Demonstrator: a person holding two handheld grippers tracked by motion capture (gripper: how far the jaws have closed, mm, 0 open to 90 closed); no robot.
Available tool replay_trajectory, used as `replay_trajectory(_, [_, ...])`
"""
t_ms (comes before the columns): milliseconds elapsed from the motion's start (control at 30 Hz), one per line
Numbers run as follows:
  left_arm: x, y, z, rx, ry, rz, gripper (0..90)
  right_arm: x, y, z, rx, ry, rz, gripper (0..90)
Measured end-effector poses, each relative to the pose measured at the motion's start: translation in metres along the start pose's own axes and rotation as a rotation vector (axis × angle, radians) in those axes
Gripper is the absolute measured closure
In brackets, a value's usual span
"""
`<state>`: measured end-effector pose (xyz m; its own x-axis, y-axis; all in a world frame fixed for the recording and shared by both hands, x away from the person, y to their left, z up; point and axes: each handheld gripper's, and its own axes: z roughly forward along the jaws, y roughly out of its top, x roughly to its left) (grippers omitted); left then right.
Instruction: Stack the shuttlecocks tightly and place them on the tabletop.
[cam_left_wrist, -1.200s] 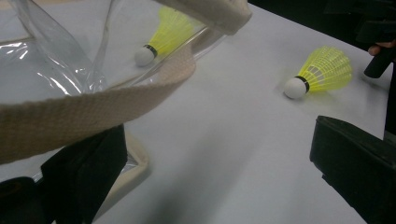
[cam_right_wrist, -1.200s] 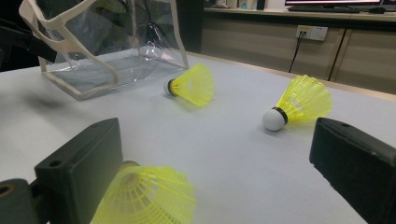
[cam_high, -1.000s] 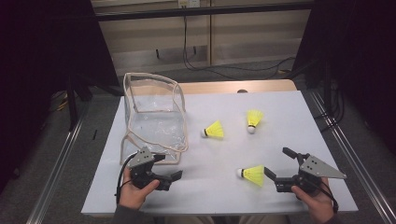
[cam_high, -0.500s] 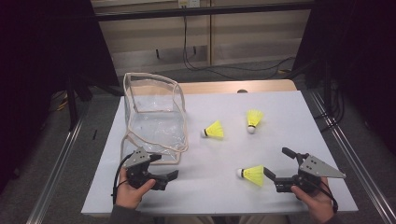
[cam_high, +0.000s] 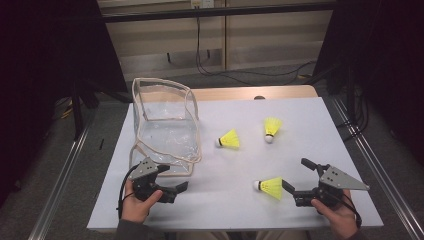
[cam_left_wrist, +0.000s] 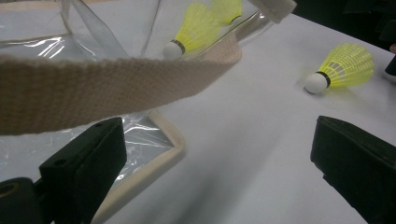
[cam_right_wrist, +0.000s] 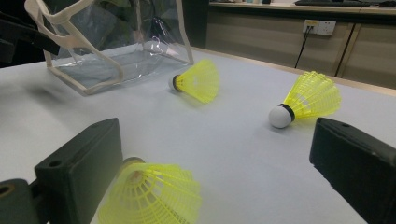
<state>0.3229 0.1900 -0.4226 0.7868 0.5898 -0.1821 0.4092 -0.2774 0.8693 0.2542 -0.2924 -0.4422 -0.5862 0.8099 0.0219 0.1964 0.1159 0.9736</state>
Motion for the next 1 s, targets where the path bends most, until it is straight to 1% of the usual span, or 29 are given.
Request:
replay_trajectory(67, [0.001,-0.001,-0.001,-0.006,0.003,-0.008,3.5,0.000,0.000,0.000,0.002,0.000,-0.001,2.0])
replay_trajectory(233, [0.003,0.000,-0.004,-0.019,0.011,0.001,3.5,0.000,0.000,0.001,0.011,0.004,-0.003,2.0])
replay_trajectory(333, [0.004,-0.001,-0.005,-0.027,0.017,-0.004,3.5,0.000,0.000,0.001,0.021,0.005,-0.004,2.0])
replay_trajectory(633, [0.006,-0.001,-0.005,-0.029,0.027,-0.005,3.5,0.000,0.000,0.004,0.043,0.014,-0.006,1.9])
replay_trajectory(800, [0.008,-0.002,-0.006,-0.030,0.027,-0.009,3.5,0.001,0.000,0.005,0.044,0.023,-0.004,1.9])
replay_trajectory(1000, [0.011,-0.003,-0.007,-0.027,0.039,-0.008,3.5,0.001,0.000,0.006,0.052,0.028,-0.004,1.9])
